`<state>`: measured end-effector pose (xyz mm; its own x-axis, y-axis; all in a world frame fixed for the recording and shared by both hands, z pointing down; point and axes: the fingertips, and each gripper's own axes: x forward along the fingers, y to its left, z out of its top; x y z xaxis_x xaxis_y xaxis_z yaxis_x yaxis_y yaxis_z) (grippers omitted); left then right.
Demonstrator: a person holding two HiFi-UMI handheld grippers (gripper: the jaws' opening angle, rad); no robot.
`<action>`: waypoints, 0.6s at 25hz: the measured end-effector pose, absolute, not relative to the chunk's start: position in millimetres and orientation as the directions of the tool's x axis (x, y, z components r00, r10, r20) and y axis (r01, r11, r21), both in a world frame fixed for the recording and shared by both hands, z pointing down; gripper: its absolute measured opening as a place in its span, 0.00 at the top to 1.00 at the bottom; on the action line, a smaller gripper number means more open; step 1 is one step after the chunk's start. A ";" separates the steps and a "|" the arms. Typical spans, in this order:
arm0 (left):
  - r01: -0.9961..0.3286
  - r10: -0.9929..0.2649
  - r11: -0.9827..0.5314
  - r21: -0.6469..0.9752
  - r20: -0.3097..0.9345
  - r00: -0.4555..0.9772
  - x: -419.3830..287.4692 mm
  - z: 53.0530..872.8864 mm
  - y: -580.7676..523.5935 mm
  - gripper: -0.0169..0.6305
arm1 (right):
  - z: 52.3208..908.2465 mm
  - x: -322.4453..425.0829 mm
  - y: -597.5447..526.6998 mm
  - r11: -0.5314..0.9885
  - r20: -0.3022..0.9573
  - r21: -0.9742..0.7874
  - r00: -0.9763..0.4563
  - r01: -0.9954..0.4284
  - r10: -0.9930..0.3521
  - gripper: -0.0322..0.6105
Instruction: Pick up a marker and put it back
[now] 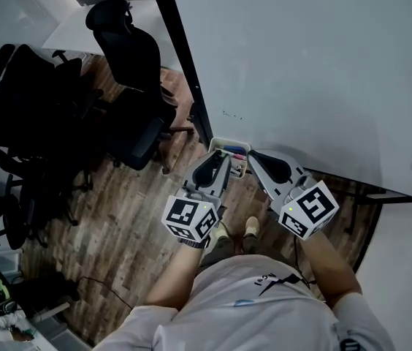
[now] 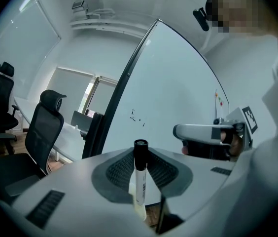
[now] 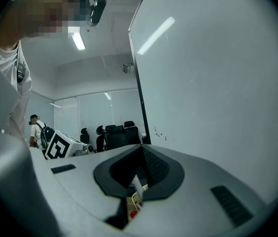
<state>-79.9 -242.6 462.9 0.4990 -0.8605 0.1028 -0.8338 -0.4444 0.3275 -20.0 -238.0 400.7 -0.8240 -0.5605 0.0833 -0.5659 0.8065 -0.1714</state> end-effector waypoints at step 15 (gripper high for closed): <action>-0.807 -0.838 -0.407 0.429 0.177 0.517 -72.4 547.2 -251.9 0.84 | 421.7 -31.4 -237.7 0.796 0.127 -0.188 -0.818 -0.575 -0.561 0.93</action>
<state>-72.4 -251.9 547.2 0.5167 -0.8378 0.1765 -0.8066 -0.4072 0.4285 -31.4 -237.7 421.7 -0.8180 -0.5609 0.1273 -0.5752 0.7961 -0.1881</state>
